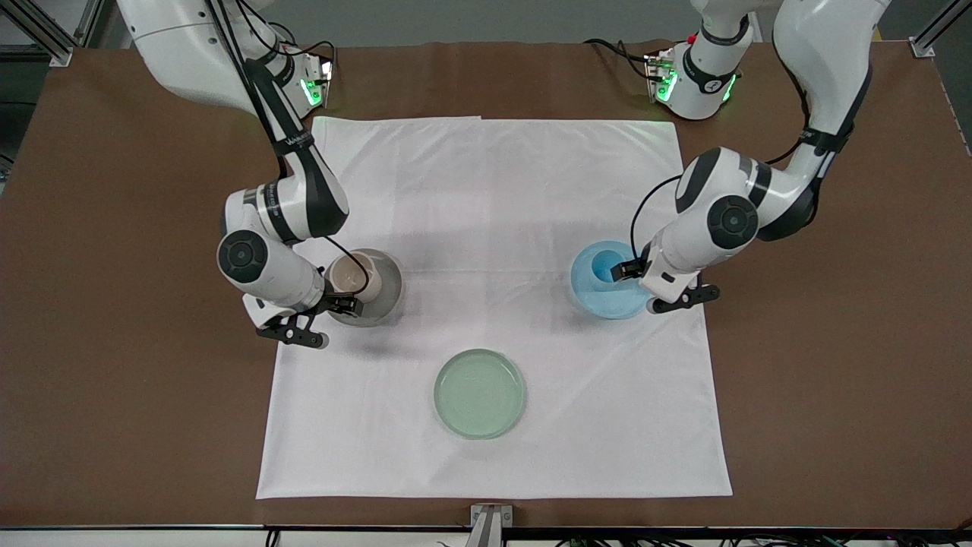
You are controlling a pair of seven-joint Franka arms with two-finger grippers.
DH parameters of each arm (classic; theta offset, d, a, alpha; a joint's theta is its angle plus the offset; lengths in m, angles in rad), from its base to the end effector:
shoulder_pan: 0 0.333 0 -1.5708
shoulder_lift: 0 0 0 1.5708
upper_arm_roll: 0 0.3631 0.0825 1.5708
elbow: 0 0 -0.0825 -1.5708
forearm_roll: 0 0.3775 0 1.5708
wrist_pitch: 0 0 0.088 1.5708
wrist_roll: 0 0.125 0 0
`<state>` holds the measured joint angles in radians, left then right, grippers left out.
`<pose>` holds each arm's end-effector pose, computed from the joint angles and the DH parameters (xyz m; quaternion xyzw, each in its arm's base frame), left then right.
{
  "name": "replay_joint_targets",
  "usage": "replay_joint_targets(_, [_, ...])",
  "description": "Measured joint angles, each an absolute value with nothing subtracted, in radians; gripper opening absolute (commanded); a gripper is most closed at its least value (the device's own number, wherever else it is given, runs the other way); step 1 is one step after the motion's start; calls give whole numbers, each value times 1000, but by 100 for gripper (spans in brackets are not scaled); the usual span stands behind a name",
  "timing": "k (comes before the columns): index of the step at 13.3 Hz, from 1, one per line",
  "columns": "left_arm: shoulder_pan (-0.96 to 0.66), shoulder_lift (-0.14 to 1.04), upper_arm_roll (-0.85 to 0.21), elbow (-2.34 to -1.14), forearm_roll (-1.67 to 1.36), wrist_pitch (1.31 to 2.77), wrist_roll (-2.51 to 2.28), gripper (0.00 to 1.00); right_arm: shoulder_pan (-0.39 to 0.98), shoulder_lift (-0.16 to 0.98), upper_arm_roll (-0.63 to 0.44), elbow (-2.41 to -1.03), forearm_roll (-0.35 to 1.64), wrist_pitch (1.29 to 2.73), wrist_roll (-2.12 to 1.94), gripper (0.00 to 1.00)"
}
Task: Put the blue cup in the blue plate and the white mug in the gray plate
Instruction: 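Open both grippers and lift both arms away from the plates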
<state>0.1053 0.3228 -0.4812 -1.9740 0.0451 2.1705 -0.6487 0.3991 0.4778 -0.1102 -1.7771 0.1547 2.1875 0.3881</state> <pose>0.5661 -0.2046 0.3475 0.9890 0.1295 -0.0659 0.0272 0.6328 0.2038 0.3140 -0.9947 0.0908 0.0416 0.0237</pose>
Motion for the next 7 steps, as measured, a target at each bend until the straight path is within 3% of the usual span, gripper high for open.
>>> replay_joint_targets(3, [175, 241, -481, -1839, 118, 1992, -574, 100, 270, 459, -118, -1663, 154, 2025, 208, 100])
replay_joint_targets(7, [235, 222, -479, -1613, 140, 1794, -433, 100, 134, 413, -128, -1514, 56, 1789, 72, 100])
